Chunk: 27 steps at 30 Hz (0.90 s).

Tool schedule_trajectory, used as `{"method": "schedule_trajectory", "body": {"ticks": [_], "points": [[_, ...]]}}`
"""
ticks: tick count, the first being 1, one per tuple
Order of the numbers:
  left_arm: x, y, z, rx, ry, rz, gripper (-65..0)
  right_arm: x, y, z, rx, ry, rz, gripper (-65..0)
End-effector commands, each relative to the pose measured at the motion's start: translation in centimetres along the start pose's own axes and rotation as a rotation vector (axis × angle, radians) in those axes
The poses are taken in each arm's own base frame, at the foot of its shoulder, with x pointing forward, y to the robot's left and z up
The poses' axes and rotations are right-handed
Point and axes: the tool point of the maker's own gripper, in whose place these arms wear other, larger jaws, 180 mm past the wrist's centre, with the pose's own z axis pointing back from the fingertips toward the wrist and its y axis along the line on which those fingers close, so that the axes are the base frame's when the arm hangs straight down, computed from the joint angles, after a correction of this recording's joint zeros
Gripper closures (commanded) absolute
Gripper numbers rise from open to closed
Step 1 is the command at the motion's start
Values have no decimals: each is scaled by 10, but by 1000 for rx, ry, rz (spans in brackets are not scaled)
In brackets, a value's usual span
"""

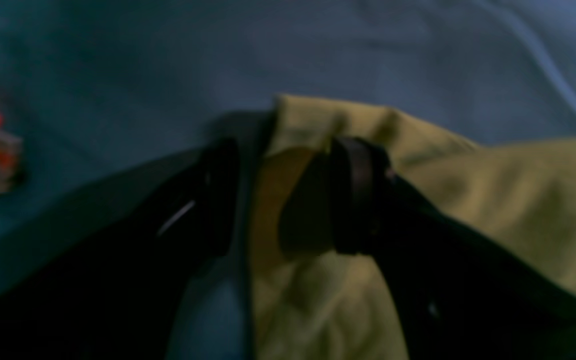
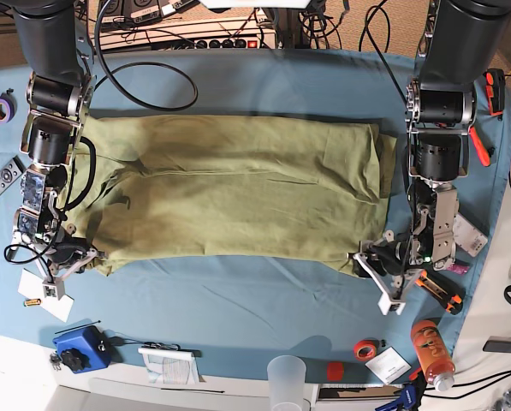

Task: Layout the t-shirt on the table in an organized manner, then fold the t-shirt properly
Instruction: 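Grasp the shirt's hem edge with both grippers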

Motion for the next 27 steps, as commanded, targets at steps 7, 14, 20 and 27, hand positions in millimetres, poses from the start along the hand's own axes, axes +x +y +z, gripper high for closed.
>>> {"method": "schedule_trajectory", "body": {"ticks": [7, 14, 20, 27], "points": [[29, -19, 0, -22, -65, 20, -156, 30, -9, 7, -16, -73, 4, 0], [28, 13, 5, 120, -63, 44, 0, 47, -14, 11, -25, -166, 6, 0], [37, 21, 13, 132, -87, 36, 0, 65, -18, 16, -27, -233, -4, 0], [48, 6, 23, 81, -85, 21, 0, 63, -18, 16, -20, -221, -17, 0]]}}
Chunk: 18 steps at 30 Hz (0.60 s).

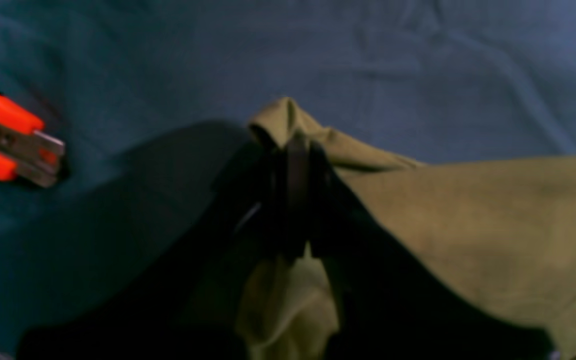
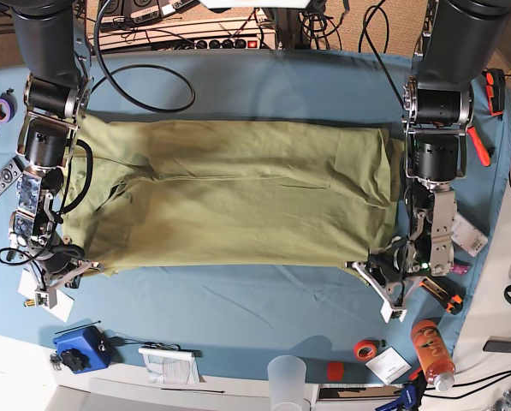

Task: Layout the t-shirt on the table in an organized manner, then fold the t-shirt properly
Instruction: 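Grasp the shirt's hem edge with both grippers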

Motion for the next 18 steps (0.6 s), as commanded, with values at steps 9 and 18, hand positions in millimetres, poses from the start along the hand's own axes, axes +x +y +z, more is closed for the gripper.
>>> {"method": "schedule_trajectory", "body": {"ticks": [9, 18], "points": [[23, -14, 25, -59, 35, -42, 0, 40, 1, 20, 18, -10, 39, 0], [22, -14, 49, -182, 77, -27, 0, 52, 7, 51, 19, -33, 90, 0]]}}
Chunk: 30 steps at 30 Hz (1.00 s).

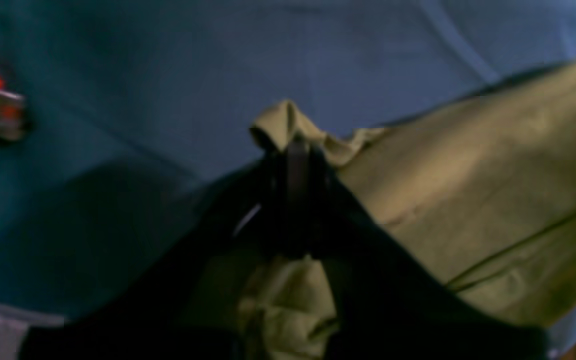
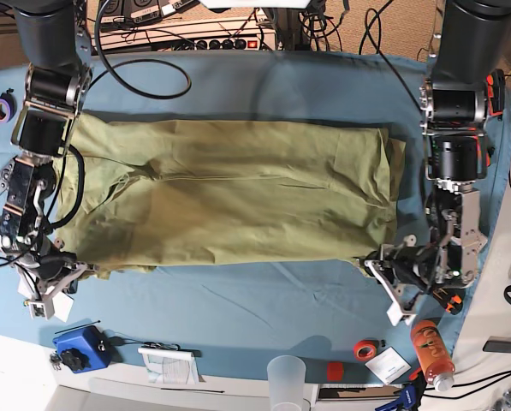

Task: Layout the t-shirt on the table in an organized manner, then fold the t-shirt properly
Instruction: 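Grasp the shirt's hem edge with both grippers, then fold the hem edge over toward the collar with both grippers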

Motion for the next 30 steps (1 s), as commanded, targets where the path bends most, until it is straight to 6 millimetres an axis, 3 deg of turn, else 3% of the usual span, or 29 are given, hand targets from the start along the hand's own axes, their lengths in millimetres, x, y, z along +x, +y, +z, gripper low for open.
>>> {"method": "schedule_trajectory", "body": {"ticks": [1, 9, 14, 22, 30], "points": [[24, -4, 14, -15, -54, -25, 0, 22, -12, 10, -23, -66, 2, 0], [27, -8, 29, -124, -79, 47, 0, -14, -32, 19, -42, -60, -51, 0], [27, -13, 46, -276, -149, 89, 0, -21, -41, 29, 3, -90, -119, 0], [-10, -31, 51, -486, -172, 142, 0, -30, -41, 31, 20, -45, -124, 0], [-29, -33, 79, -447, -270, 40, 0, -38, -40, 31, 26, -2, -126, 0]]}}
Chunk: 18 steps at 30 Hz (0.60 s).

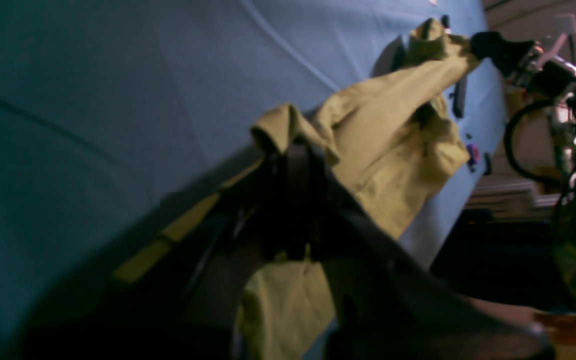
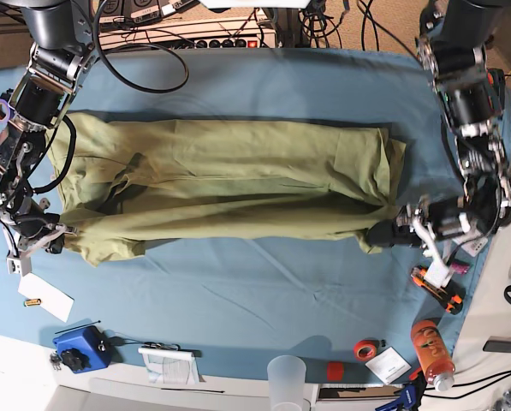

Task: Layout the t-shirt on the table in an organized manner, then fold the t-shirt properly
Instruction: 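Fold the hem edge over toward the collar with both grippers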

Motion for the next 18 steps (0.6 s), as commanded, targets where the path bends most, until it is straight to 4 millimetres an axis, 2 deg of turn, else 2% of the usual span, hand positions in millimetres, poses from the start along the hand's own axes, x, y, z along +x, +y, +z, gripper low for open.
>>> {"method": "schedule_trajectory", "body": {"ticks": [1, 6, 10, 13, 18], "points": [[17, -11, 10, -9, -50, -60, 0, 26, -6, 9, -3, -67, 7, 0], [4, -22, 20, 89, -68, -168, 0, 22, 0, 9, 26, -43, -5, 0], [-13, -22, 22, 119, -50, -163, 0, 12, 0, 11, 24, -10, 8, 0], [-25, -20, 23, 123, -33, -141, 0, 2, 3, 22, 8, -13, 66, 0], [-37, -18, 23, 125, -12, -123, 0, -10, 7, 53, -40, -38, 156, 0]]}}
